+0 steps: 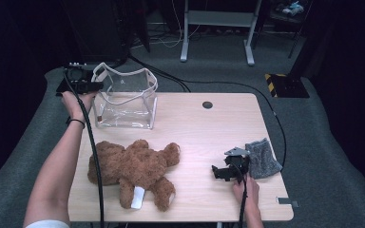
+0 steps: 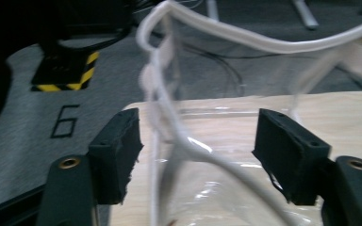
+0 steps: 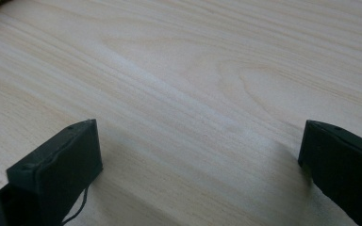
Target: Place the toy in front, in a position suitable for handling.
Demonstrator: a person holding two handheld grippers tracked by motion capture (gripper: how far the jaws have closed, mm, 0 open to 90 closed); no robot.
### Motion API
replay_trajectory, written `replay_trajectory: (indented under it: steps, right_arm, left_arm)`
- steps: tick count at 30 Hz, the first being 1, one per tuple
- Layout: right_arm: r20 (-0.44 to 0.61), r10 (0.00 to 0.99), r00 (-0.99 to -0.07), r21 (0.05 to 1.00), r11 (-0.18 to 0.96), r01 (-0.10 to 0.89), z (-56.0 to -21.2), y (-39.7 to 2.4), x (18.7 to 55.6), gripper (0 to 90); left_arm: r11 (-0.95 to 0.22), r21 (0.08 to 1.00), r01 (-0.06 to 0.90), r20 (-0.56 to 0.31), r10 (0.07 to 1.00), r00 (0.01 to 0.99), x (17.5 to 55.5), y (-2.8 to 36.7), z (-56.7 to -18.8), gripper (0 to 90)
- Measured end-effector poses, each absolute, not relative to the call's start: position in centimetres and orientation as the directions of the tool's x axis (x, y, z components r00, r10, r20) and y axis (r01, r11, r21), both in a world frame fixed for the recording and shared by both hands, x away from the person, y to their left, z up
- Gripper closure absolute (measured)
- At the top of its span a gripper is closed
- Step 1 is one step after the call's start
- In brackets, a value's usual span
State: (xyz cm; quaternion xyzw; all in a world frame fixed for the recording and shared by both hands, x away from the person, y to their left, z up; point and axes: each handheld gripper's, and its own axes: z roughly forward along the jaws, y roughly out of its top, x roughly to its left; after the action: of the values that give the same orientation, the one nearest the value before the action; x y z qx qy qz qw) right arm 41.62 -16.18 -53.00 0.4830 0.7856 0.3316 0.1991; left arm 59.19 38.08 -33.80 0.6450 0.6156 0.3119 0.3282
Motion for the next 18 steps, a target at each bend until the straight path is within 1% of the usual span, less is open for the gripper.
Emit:
replay_trajectory:
  steps: [3,4,6,7,9,13,14,15,16,18]
  right_arm:
    - [0.004,0.889,-0.457,0.714,0.317,0.624,-53.0,-16.2,41.6,0.0]
    - [0.004,0.89,-0.457,0.714,0.317,0.624,-53.0,-16.2,41.6,0.0]
    - [0.004,0.889,-0.457,0.714,0.317,0.624,-53.0,-16.2,41.6,0.0]
    - [0.005,0.889,-0.457,0.714,0.317,0.624,-53.0,-16.2,41.6,0.0]
    - [0.005,0.889,-0.457,0.714,0.317,0.625,-53.0,-16.2,41.6,0.0]
    - [0.004,0.889,-0.457,0.714,0.317,0.625,-53.0,-16.2,41.6,0.0]
    - [0.004,0.89,-0.457,0.714,0.317,0.624,-53.0,-16.2,41.6,0.0]
    - [0.004,0.889,-0.457,0.714,0.317,0.624,-53.0,-16.2,41.6,0.0]
    - [0.004,0.889,-0.457,0.714,0.317,0.624,-53.0,-16.2,41.6,0.0]
    - [0.004,0.889,-0.457,0.714,0.317,0.624,-53.0,-16.2,41.6,0.0]
  left_arm:
    - [0.006,0.805,0.593,-0.049,0.997,0.056,59.5,38.8,-34.5,37.0]
    - [0.006,0.805,0.594,-0.055,0.996,0.065,59.6,38.9,-34.6,39.9]
    - [0.004,0.806,0.591,-0.062,0.995,0.077,59.8,38.7,-34.8,49.3]
    - [-0.005,0.807,0.591,-0.053,0.995,0.079,59.8,38.6,-34.7,56.6]
    - [-0.029,0.807,0.59,-0.006,0.998,0.056,59.8,37.9,-34.6,65.2]
    - [-0.034,0.82,0.572,0.038,0.999,0.006,59.8,37.4,-34.4,79.1]
    - [-0.024,0.822,0.569,0.036,0.999,-0.01,59.8,37.3,-34.4,80.4]
    - [-0.039,0.819,0.572,0.057,0.998,-0.014,59.7,37.4,-34.3,81.0]
    - [-0.02,0.825,0.565,0.049,0.998,-0.036,59.7,37.4,-34.4,81.6]
    - [-0.028,0.824,0.566,0.065,0.997,-0.045,59.7,37.6,-34.4,82.2]
